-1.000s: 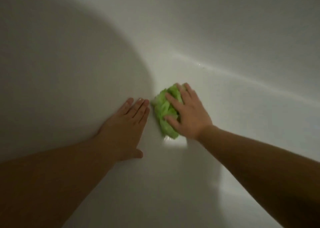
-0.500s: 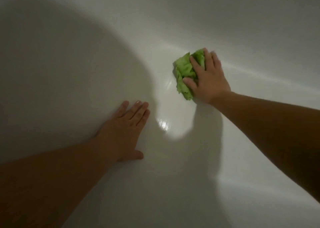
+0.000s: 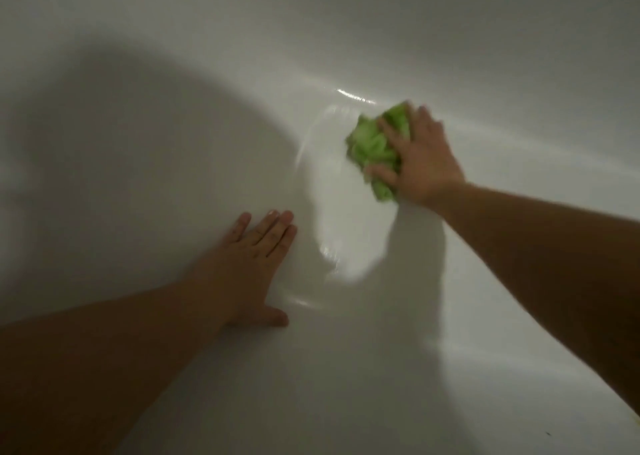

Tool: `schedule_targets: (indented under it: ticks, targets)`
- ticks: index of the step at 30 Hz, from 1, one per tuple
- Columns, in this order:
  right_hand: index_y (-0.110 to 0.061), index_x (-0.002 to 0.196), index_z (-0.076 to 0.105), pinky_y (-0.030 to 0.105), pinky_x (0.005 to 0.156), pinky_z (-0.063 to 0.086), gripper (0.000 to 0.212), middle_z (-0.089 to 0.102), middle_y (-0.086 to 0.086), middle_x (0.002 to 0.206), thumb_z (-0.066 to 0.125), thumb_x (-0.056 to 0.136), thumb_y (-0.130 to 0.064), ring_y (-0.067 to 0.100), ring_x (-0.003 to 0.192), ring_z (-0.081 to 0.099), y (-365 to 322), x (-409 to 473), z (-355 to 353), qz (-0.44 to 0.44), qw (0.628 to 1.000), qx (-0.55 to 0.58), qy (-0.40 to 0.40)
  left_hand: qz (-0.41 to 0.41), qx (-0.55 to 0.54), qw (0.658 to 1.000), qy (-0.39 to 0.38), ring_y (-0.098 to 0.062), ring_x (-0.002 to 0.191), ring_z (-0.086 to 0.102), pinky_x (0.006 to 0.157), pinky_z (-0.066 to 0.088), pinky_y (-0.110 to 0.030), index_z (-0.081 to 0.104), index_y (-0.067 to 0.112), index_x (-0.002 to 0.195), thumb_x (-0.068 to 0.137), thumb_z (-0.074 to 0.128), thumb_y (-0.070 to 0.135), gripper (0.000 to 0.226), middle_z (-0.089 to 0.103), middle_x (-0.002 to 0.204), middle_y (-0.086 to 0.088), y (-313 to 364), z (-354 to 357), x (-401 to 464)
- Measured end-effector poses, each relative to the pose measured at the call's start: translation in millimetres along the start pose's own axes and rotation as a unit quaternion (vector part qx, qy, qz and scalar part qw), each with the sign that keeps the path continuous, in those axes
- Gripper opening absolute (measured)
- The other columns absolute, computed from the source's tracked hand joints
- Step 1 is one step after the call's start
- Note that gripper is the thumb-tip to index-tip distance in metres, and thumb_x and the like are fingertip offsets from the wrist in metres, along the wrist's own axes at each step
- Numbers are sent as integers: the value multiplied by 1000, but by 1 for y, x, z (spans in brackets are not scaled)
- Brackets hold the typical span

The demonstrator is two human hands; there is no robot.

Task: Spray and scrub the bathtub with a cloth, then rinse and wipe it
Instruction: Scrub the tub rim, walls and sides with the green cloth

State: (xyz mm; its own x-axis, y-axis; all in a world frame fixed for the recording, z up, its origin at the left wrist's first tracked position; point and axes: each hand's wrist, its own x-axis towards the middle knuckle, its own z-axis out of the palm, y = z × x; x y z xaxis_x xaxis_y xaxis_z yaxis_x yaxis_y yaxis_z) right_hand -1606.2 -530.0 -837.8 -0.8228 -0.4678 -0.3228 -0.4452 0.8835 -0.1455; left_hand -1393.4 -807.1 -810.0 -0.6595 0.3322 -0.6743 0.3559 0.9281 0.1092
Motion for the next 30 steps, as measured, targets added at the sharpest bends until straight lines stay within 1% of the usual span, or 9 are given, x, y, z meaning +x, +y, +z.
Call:
schedule_targets:
  ticks: [4, 7, 11, 14, 18, 21, 23, 26, 30]
  targets:
    - [-33, 164, 22, 50, 128, 4, 82, 6, 18, 171, 44, 96, -74, 43, 157, 4, 3, -2, -6, 42, 999, 17, 25, -22, -12, 1000, 6, -24, 148, -38, 123, -18, -53, -37, 13, 153, 71, 38, 98, 139, -48, 157, -9, 11, 0, 5]
    - [-30, 159, 39, 58, 126, 16, 78, 31, 27, 163, 48, 92, -69, 54, 148, 27, -22, -76, 39, -83, 996, 28, 14, -48, -35, 998, 1, -26, 150, -35, 123, -14, -57, -35, 14, 154, 70, 45, 97, 142, -45, 159, -10, 26, -3, 7]
    - [-38, 159, 35, 58, 124, 22, 78, 24, 13, 169, 50, 90, -72, 44, 152, 24, -42, -184, 64, -229, 967, 36, -109, -59, -52, 997, -12, -29, 153, -31, 122, -10, -62, -34, 18, 155, 69, 49, 96, 142, -44, 160, -8, 40, -6, 8]
    - [-37, 157, 38, 58, 122, 28, 77, 30, 17, 166, 48, 90, -74, 46, 149, 33, -21, -165, 62, -294, 947, 13, -129, -64, -60, 996, -14, -29, 153, -31, 122, -7, -64, -37, 20, 153, 68, 50, 96, 143, -47, 158, -5, 46, -5, 11]
    - [-30, 158, 38, 59, 122, 17, 87, 28, 29, 163, 42, 85, -77, 56, 146, 29, 46, -58, 23, -140, 990, 0, -11, -61, -56, 996, -14, -29, 153, -30, 122, -4, -65, -43, 23, 145, 65, 50, 98, 143, -52, 152, -3, 48, -4, 17]
    - [-39, 164, 16, 53, 128, 4, 88, -3, 14, 173, 35, 90, -83, 41, 158, -2, 84, -13, -18, -20, 1000, -14, -5, -69, -49, 996, -20, -27, 153, -32, 123, -4, -64, -41, 24, 149, 65, 48, 99, 144, -50, 156, -3, 53, -6, 21]
    - [-38, 164, 17, 49, 129, 3, 81, -1, 13, 173, 40, 96, -76, 40, 158, -1, 81, -17, -13, 0, 1000, -10, 14, -75, -54, 996, -19, -29, 153, -31, 123, -3, -64, -37, 24, 153, 63, 48, 100, 145, -47, 158, -4, 59, -10, 23]
    - [-29, 160, 37, 57, 126, 17, 75, 27, 27, 164, 48, 95, -65, 53, 149, 26, 55, -74, 37, -81, 996, 17, 35, -87, -73, 993, -23, -32, 153, -30, 122, 2, -68, -36, 25, 154, 61, 49, 101, 147, -46, 159, -7, 73, -13, 24]
    - [-35, 156, 44, 59, 123, 23, 72, 31, 15, 166, 55, 93, -68, 45, 150, 29, 19, -195, 75, -238, 968, 59, -50, -85, -98, 991, -38, -31, 152, -33, 120, 6, -72, -34, 28, 155, 62, 50, 100, 145, -48, 158, -4, 99, -13, 24]
